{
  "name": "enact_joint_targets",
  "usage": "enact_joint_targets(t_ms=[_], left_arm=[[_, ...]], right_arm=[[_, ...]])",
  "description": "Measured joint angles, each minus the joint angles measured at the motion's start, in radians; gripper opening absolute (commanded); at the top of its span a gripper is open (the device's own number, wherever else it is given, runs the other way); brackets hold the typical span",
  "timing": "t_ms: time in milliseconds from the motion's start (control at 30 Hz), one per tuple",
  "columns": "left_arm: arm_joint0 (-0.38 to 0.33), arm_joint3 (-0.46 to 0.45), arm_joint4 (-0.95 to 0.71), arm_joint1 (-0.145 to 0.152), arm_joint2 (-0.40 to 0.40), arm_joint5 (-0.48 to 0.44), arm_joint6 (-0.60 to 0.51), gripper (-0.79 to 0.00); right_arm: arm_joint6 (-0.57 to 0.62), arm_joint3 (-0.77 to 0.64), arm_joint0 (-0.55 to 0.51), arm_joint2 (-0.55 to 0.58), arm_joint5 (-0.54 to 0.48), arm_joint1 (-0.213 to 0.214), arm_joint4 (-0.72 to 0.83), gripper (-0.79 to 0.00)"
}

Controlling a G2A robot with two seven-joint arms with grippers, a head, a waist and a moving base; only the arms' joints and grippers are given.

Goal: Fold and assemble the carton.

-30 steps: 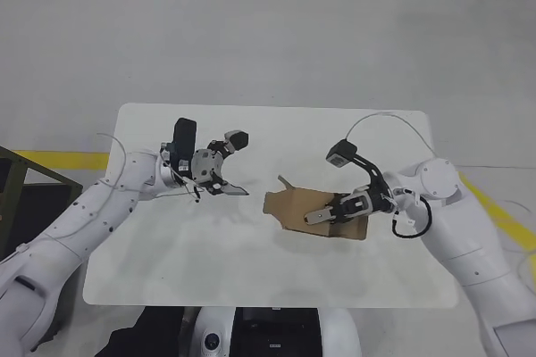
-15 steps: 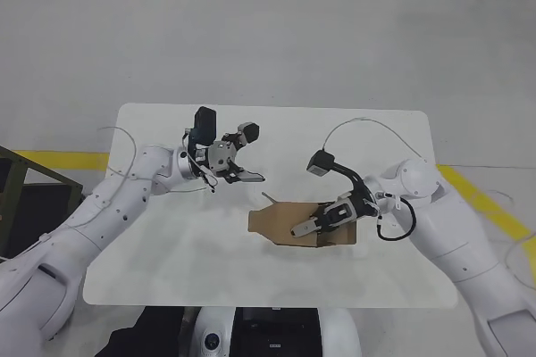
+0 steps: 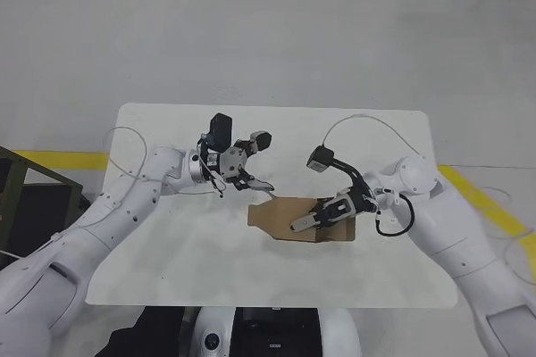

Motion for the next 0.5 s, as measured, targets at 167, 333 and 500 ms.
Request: enact_joint_targets(t_ms=[167,333,500], left_arm=[[0.022,-0.029,0.028,0.007,-0.012,0.000,0.024,0.000],[0.038,-0.074,0.055,0.015,-0.013,0.000,0.034,0.000],[0.041,-0.095,0.069,0.019,-0.010,0.000,0.029,0.000]], right_arm=[[-0.002,0.004,-0.008,0.021,-0.002,0.005,0.008,-0.785],[-0.002,0.003,-0.014,0.027,-0.002,0.006,0.009,-0.785],[-0.002,0.003,-0.015,0.023,-0.002,0.004,0.011,-0.785]])
